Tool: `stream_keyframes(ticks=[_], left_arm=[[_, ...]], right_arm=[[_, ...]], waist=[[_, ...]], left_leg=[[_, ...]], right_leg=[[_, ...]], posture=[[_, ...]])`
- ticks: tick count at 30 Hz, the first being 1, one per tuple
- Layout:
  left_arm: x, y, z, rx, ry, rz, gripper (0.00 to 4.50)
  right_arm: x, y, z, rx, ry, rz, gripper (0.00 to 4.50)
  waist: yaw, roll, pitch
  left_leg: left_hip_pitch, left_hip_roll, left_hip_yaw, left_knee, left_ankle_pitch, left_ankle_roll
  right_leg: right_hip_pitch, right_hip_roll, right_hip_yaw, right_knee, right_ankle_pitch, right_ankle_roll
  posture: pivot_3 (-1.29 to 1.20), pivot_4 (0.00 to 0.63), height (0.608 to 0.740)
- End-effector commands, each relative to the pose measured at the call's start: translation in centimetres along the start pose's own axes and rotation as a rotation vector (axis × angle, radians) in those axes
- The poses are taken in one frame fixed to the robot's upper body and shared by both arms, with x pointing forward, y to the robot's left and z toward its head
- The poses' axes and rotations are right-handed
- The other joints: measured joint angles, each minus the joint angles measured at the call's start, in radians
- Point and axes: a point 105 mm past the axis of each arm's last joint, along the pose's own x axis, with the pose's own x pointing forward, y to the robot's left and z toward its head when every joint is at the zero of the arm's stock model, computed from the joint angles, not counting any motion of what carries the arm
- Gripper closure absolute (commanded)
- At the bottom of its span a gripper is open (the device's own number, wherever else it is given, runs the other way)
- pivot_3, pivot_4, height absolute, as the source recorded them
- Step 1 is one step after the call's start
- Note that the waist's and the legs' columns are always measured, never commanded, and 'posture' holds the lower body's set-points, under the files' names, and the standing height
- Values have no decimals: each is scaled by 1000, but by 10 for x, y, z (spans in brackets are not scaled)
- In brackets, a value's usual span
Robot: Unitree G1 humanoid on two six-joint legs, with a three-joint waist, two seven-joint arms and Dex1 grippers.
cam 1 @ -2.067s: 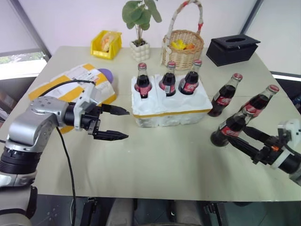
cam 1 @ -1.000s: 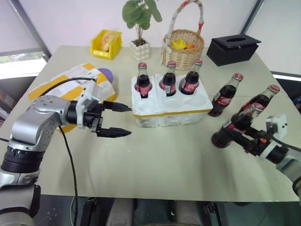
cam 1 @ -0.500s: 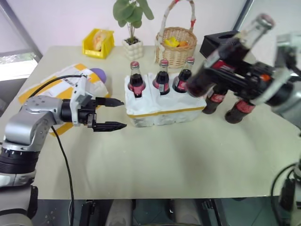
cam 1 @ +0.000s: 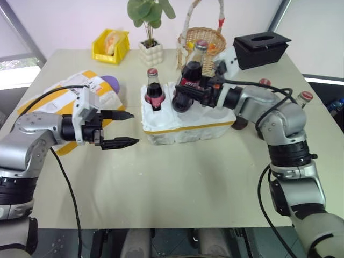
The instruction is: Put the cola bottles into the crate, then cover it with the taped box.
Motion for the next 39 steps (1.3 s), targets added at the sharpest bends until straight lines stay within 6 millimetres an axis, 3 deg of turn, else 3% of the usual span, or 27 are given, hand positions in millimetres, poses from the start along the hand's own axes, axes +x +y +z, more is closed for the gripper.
stream_keyframes(ticks=[1,9,16,23,33,39], left_arm=[[-7,-1,10,49,-10,25,0],[-7,-1,8,45,-15,37,0],[-5,1,11,52,-24,32,0],[-12,8,18,66,-44,76,0],[-14,12,21,69,-79,128,0],[-11,12,24,69,-102,127,0]], right_arm=[[4,23,40,-77,-127,98,1706],[-8,39,51,-100,-146,149,1706],[6,53,46,-100,-140,192,1706],[20,54,33,-94,-116,193,1706],[31,62,-6,-101,0,246,1706],[40,55,-36,-132,92,210,1706]], waist=[[-3,0,0],[2,0,0],[-3,0,0],[-2,0,0],[-2,0,0],[-1,0,0]], left_leg=[[1,0,0,0,0,0],[2,1,-1,0,0,0],[2,1,-1,0,0,0],[2,1,-1,1,0,0],[2,1,-1,0,0,0],[2,1,-1,1,0,0]], right_leg=[[0,0,0,1,0,0],[0,1,0,2,0,-1],[0,1,0,2,0,-1],[0,1,1,2,0,-1],[0,1,1,2,0,-1],[0,1,1,2,0,-1]], posture=[[0,150,740],[0,150,740],[0,150,740],[0,150,740],[0,150,740],[0,150,740]])
